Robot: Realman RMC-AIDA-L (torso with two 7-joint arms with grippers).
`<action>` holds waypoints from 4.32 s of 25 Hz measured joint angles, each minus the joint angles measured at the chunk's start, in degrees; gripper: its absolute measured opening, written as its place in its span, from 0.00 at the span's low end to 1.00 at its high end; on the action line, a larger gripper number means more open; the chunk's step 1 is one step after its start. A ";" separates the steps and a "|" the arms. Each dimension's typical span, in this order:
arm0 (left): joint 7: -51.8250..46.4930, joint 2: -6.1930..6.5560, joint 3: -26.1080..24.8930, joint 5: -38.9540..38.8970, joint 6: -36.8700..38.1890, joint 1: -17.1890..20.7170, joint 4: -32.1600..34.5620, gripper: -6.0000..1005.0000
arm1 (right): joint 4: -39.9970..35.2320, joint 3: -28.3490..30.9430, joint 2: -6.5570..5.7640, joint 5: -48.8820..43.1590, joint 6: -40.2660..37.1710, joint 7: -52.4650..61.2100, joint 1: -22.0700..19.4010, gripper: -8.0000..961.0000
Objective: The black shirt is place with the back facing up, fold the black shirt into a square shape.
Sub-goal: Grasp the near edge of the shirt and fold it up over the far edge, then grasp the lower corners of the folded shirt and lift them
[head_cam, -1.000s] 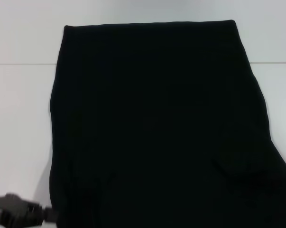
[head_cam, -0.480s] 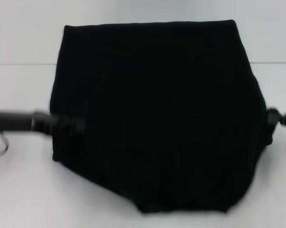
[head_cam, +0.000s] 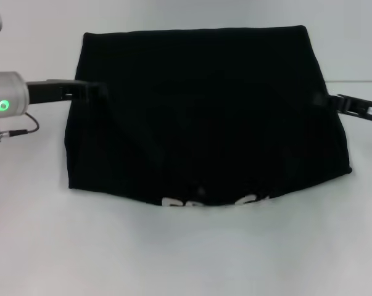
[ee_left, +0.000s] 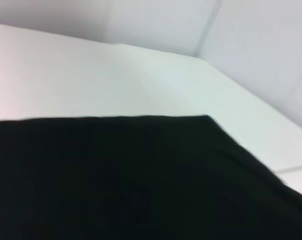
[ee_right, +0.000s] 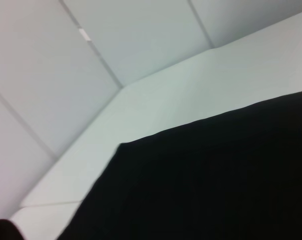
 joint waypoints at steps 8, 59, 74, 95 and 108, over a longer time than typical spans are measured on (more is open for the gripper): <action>2.88 -0.81 0.16 -0.53 -16.73 -3.72 -5.48 0.08 | 3.00 -0.46 1.71 0.13 14.91 -0.71 6.41 0.06; 15.51 -7.87 8.12 -12.05 -37.44 -6.29 -13.53 0.27 | 3.86 -5.15 5.99 0.22 32.25 5.21 8.16 0.60; 11.45 -7.38 8.49 -11.63 -33.68 -2.74 -8.18 0.81 | 0.63 -5.30 3.84 4.69 24.16 7.28 2.04 0.66; -10.48 -6.49 11.55 -5.43 -2.96 12.42 11.27 0.81 | -2.38 -5.38 -2.73 7.50 -1.38 9.69 -5.59 0.65; -17.71 -6.19 11.86 1.84 -6.13 11.60 9.61 0.81 | -2.46 -6.92 -2.87 7.16 0.33 11.23 -3.41 0.65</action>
